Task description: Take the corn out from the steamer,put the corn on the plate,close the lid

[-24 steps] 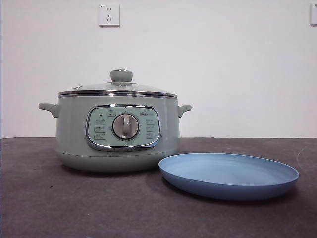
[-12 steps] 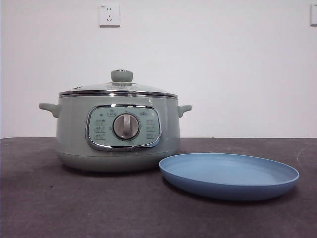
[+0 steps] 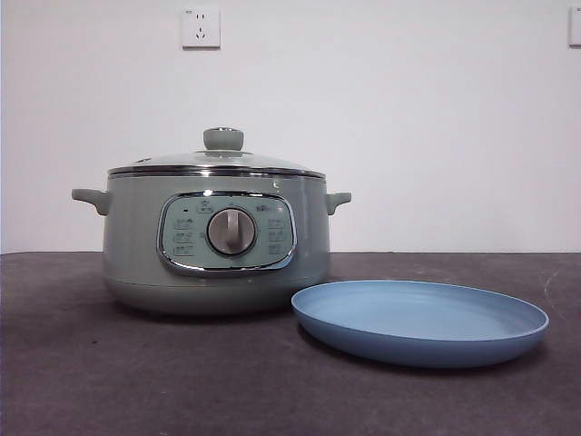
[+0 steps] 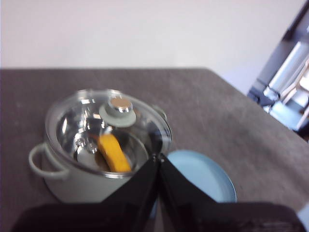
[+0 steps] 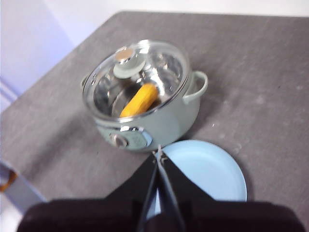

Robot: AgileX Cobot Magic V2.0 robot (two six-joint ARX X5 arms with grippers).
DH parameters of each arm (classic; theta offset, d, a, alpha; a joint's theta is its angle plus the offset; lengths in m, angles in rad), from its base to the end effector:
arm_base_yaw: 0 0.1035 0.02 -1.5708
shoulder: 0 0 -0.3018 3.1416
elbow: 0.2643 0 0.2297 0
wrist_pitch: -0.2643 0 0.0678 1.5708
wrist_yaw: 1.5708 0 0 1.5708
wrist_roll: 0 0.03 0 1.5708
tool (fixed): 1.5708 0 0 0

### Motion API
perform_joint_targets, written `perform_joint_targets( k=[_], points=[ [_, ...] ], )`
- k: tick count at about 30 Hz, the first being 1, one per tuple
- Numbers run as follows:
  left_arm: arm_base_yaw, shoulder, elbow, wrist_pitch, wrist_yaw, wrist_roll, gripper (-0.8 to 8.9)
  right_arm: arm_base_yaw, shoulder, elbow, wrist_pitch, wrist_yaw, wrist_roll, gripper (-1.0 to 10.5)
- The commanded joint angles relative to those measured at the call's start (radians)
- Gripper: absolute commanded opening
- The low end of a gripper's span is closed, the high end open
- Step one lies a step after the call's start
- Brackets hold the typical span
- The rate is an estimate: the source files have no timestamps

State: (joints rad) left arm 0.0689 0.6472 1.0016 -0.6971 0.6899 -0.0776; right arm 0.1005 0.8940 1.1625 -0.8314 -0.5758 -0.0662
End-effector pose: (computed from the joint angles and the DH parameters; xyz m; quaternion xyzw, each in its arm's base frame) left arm 0.0532 -0.0155 0.3881 -0.0995 0.1699 -0.2947 0.9351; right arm 0.1053 0.0270 0.4058 0.0354 0.2592 0.3274 0.9079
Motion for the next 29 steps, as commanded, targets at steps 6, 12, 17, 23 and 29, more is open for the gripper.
perform_joint_targets(
  k=[6,12,17,23,29],
  points=[
    [-0.004,0.055,0.064,-0.1,0.021,0.082,-0.08,0.039,0.043,0.048,-0.112,-0.002,-0.081,-0.1],
    [-0.004,0.064,0.064,-0.1,0.021,0.077,0.95,0.045,0.043,0.048,-0.112,-0.002,-0.079,1.1],
    [-0.005,0.066,0.064,-0.094,0.021,0.078,5.88,0.045,0.043,0.048,-0.112,-0.001,-0.061,6.1],
    [-0.018,0.079,0.064,-0.037,0.019,0.079,5.88,0.045,0.043,0.048,-0.112,-0.001,-0.061,6.3],
    [-0.057,0.167,0.066,0.055,0.018,0.078,5.88,0.045,0.043,0.048,-0.112,-0.002,-0.061,6.3]
  ],
)
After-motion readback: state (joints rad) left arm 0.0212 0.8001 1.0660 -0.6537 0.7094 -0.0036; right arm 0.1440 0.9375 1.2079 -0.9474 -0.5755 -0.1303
